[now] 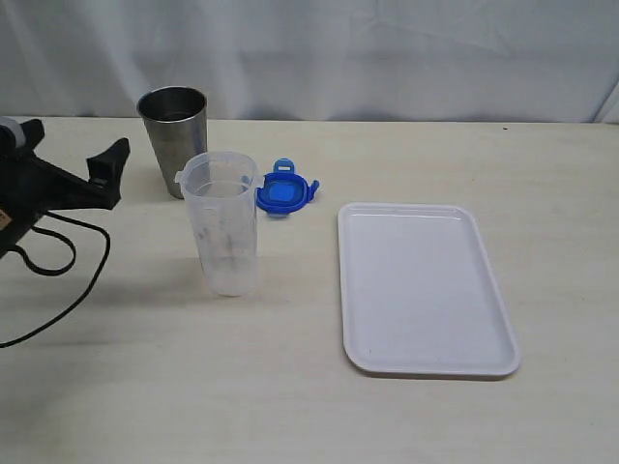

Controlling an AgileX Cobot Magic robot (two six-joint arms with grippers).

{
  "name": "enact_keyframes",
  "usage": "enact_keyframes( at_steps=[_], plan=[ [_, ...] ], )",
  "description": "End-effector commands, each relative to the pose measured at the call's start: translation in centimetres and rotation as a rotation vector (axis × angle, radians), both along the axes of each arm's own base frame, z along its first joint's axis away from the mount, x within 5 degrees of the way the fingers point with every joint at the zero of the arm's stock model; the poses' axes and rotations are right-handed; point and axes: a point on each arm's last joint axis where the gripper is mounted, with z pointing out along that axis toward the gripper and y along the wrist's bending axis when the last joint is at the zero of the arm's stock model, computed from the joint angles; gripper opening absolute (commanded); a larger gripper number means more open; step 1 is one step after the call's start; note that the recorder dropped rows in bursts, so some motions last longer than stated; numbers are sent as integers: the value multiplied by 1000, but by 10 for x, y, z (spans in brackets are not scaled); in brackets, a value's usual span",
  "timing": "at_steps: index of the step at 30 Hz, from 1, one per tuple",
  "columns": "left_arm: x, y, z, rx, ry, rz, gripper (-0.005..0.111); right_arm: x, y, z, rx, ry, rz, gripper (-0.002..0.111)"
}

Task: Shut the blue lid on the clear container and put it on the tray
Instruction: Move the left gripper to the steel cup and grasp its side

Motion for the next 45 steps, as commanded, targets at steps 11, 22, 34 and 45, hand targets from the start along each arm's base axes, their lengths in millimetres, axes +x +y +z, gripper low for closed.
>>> enact_keyframes(
  at_steps=[11,22,34,45],
  plan=[
    [58,-18,-50,-48,48,-163,97,0,0,-1,0,-3,1,4],
    [84,-27,-71,-107,64,-240,97,0,0,-1,0,-3,1,4],
    [107,-33,-76,-108,20,-303,97,0,0,-1,0,-3,1,4],
    [124,-43,-72,-76,13,-310,97,0,0,-1,0,-3,1,4]
  ],
)
